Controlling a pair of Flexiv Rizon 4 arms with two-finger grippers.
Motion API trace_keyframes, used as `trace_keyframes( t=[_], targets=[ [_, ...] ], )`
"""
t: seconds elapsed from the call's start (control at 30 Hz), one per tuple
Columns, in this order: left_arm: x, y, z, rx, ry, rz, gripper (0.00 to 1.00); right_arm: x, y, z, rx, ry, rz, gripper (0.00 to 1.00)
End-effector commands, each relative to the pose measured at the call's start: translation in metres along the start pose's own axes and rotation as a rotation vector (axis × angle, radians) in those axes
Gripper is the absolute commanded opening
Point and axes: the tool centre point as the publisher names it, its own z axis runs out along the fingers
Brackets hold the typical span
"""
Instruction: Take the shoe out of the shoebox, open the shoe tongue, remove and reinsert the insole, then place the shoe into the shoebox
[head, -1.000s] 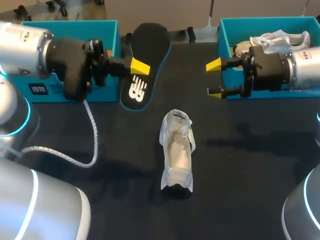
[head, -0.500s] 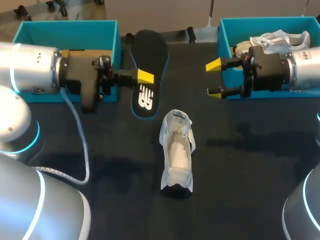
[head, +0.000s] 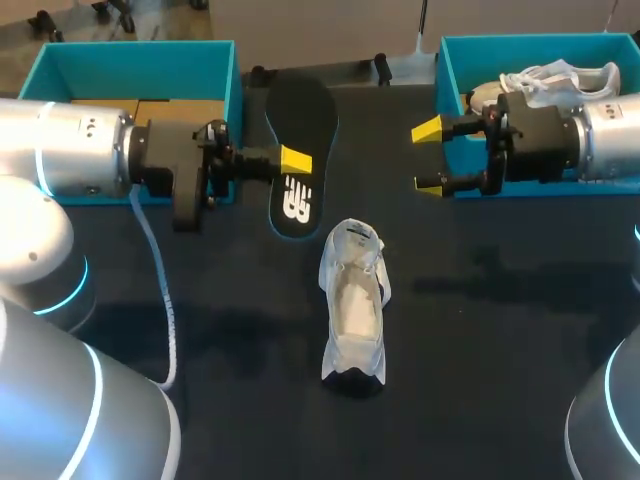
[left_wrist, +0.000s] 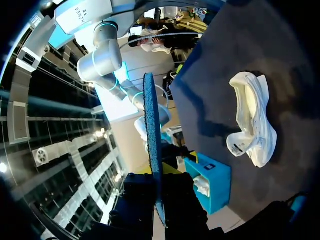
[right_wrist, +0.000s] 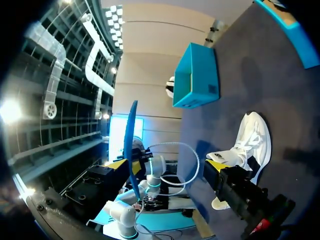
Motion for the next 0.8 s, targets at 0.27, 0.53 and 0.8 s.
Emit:
trace_keyframes(
  t=[0.27,0.53,0.8],
  targets=[
    [0.042,0.023,0.041,-0.071,-0.009,0.016,0.0,0.0,-0.001,0.001,-0.002,-0.003,0.001,1.0],
    [0.056,0.028,0.053,-0.083,-0.027,-0.001,0.0,0.0,-0.001,0.001,-0.002,-0.003,0.001,1.0],
    [0.064,0.031,0.057,-0.128,-0.04,-0.009,0.0,0.002,0.015,0.021,0.007,-0.002,0.004,1.0]
  ],
)
